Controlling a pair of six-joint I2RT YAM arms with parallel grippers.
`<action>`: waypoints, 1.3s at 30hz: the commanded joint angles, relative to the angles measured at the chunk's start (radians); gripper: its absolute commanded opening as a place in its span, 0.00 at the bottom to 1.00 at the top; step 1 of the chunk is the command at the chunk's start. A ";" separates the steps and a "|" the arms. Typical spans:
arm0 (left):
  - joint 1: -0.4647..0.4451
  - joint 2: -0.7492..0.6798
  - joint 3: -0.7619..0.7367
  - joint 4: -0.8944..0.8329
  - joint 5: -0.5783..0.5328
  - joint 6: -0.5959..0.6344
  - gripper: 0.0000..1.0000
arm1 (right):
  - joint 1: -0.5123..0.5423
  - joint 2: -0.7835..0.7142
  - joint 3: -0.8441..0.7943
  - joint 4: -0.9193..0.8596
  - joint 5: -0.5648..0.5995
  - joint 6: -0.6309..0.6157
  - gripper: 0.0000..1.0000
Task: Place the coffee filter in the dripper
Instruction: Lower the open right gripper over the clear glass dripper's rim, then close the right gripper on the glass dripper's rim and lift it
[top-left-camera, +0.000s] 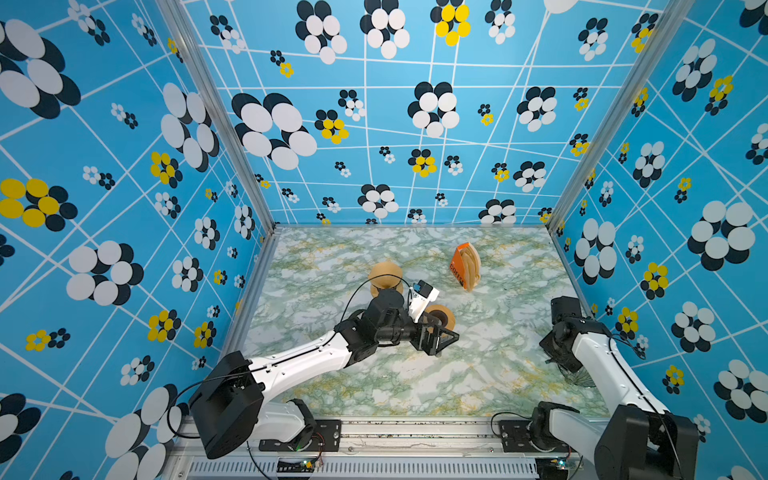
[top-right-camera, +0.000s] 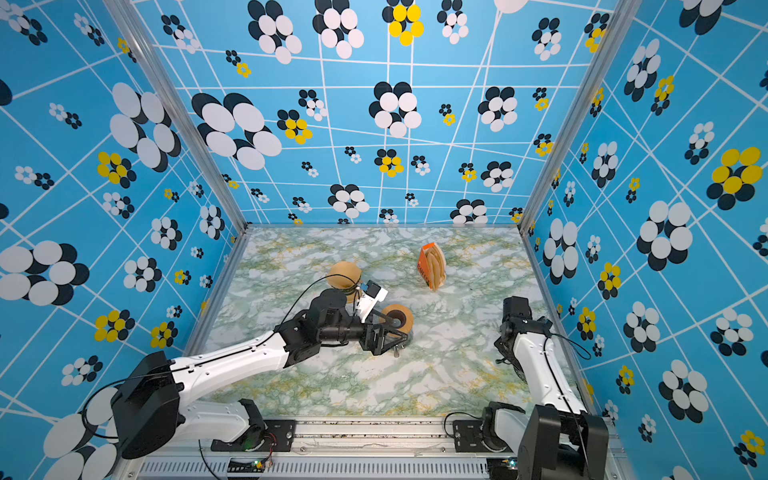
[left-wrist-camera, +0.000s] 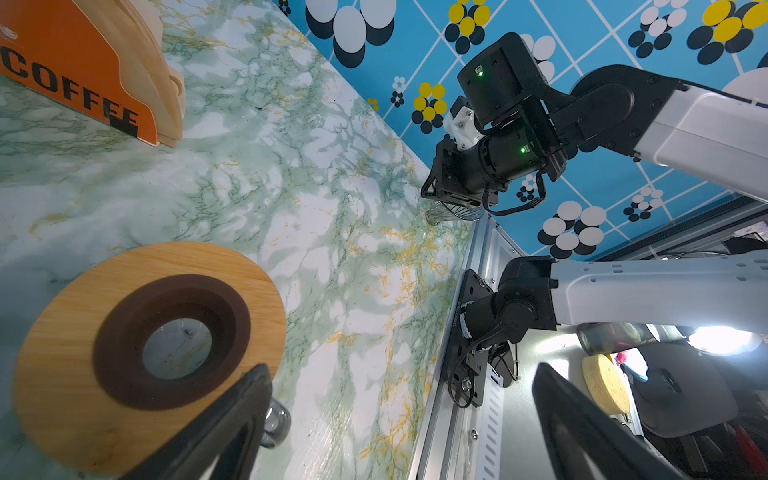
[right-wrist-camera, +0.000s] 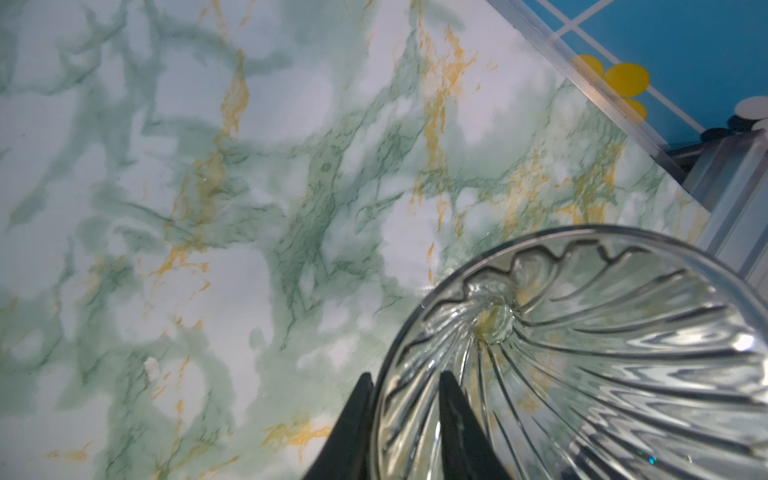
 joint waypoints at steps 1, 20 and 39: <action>-0.005 -0.021 0.015 -0.008 -0.003 0.015 0.99 | -0.001 0.004 0.006 0.000 -0.017 -0.013 0.29; -0.004 -0.050 -0.002 -0.035 -0.033 0.016 0.99 | 0.162 0.071 0.058 0.037 -0.007 0.010 0.20; -0.004 -0.092 -0.017 -0.073 -0.081 0.017 0.99 | 0.536 0.275 0.209 0.149 -0.082 -0.263 0.19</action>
